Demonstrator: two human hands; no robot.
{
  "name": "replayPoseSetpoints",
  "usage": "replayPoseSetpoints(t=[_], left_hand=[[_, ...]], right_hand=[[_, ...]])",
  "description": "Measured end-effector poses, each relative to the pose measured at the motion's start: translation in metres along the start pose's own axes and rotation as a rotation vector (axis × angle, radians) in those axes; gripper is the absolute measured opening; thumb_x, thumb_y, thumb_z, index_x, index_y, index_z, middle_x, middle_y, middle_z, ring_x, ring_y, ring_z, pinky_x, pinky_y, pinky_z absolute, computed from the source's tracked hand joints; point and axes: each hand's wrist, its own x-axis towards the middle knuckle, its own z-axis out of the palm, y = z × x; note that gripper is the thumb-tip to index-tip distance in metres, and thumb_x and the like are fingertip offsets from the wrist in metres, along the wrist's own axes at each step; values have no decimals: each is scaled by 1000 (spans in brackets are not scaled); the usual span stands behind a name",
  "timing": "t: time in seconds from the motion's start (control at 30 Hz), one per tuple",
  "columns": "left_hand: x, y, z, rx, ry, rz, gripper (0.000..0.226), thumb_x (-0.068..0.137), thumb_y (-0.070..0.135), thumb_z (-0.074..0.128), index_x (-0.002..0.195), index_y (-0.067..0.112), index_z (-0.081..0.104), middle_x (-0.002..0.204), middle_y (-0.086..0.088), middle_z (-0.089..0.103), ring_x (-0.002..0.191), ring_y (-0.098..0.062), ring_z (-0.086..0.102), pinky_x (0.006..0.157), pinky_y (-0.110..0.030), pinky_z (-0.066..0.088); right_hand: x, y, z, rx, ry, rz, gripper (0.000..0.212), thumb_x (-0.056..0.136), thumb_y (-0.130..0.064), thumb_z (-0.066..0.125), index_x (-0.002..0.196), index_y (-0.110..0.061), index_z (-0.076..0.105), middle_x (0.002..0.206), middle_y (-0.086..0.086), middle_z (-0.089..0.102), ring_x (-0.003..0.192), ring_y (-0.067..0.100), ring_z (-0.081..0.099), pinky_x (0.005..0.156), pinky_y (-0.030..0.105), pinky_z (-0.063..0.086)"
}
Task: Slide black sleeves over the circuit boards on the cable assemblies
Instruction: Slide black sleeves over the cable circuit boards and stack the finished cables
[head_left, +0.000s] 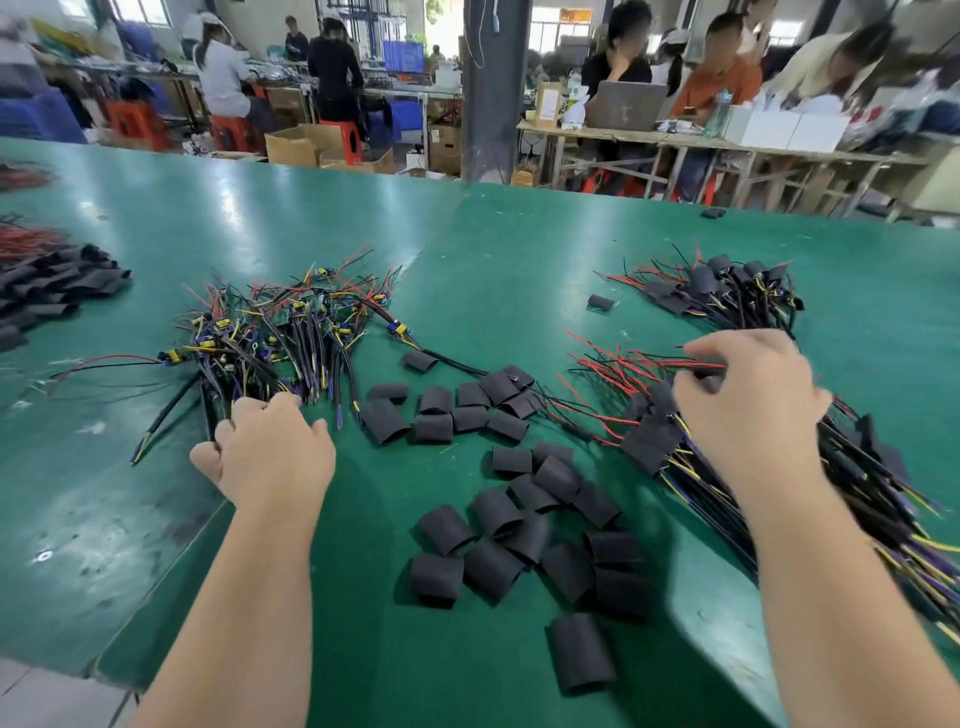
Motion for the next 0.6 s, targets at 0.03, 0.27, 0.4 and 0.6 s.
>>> replayPoseSetpoints(t=[0.03,0.27,0.4,0.6], left_hand=[[2,-1,0,-20,18,-12,36,90,32,61,122,16,58,119,-18,52,110,-37,49,91,-40,28],[18,-8,-5,-146,6,-142,15,90,22,55,87,15,67,79,-11,63,78,-29,50,84,-40,31],[12,-9,-13,-229,147,-160,20,86,17,48,83,16,68,56,-2,51,57,-22,40,85,-40,31],[-5,3,-20,-556,514,65,25,96,21,38,102,14,61,84,0,74,70,-24,58,96,-37,30]], right_hand=[[-8,-3,6,27,3,-34,24,81,-16,65,104,-22,71,119,7,58,114,31,50,92,43,33],[-46,-16,41,120,-92,-249,16,82,-12,66,95,-21,70,108,-3,62,107,22,54,88,33,25],[-54,-19,48,173,-109,-304,15,82,-10,67,92,-20,70,104,-5,63,104,21,56,84,26,18],[-59,-25,51,388,-115,-357,16,80,0,66,86,-15,71,89,-3,67,84,16,62,84,33,48]])
